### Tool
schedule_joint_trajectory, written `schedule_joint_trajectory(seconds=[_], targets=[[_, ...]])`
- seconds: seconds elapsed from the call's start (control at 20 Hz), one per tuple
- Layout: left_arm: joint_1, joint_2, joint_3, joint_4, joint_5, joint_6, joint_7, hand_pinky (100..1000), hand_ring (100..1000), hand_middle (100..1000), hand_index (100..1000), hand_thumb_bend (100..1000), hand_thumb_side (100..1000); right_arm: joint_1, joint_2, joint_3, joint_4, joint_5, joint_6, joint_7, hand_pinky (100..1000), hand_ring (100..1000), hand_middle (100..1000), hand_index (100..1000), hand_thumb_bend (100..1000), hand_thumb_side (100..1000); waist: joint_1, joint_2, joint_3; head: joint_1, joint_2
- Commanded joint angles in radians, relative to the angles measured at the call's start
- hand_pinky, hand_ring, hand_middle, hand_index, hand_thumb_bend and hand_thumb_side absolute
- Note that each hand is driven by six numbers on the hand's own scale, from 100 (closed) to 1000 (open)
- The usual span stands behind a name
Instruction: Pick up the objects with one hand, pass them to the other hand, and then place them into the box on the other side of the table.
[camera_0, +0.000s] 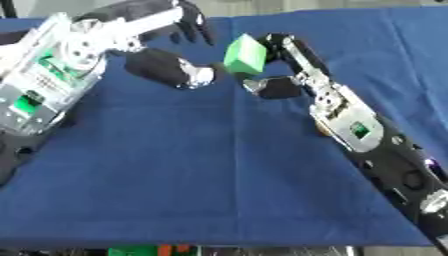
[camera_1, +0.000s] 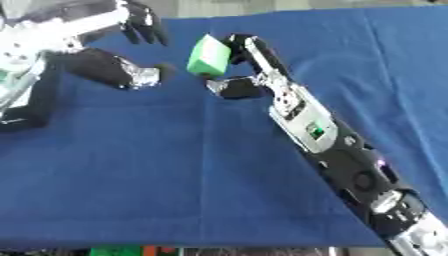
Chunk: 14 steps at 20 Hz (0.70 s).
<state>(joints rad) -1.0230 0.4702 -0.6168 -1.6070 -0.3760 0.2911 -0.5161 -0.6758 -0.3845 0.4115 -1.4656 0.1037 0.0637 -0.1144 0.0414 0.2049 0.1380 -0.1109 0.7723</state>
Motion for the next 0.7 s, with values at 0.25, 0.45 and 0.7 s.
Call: schedule_joint_trajectory(seconds=[0.25, 0.45, 0.7], targets=[[-0.038, -0.008, 0.006, 0.021, -0.105, -0.088, 0.002, 780, 796, 787, 791, 481, 395, -0.006, -0.011, 0.012, -0.048, -0.011, -0.050, 0.035, 729, 682, 486, 545, 175, 100, -0.002, -0.024, -0.004, 0.018, -0.002], [-0.035, -0.015, 0.008, 0.025, -0.148, -0.127, 0.016, 780, 797, 786, 794, 541, 330, -0.004, -0.013, 0.019, -0.056, -0.021, -0.056, 0.054, 730, 682, 492, 545, 177, 100, -0.004, -0.024, -0.007, 0.022, -0.002], [-0.035, -0.023, 0.012, 0.022, -0.200, -0.151, 0.051, 778, 796, 784, 796, 579, 284, 0.002, -0.014, 0.025, -0.064, -0.027, -0.060, 0.067, 730, 681, 498, 545, 178, 100, -0.006, -0.023, -0.009, 0.025, -0.002]])
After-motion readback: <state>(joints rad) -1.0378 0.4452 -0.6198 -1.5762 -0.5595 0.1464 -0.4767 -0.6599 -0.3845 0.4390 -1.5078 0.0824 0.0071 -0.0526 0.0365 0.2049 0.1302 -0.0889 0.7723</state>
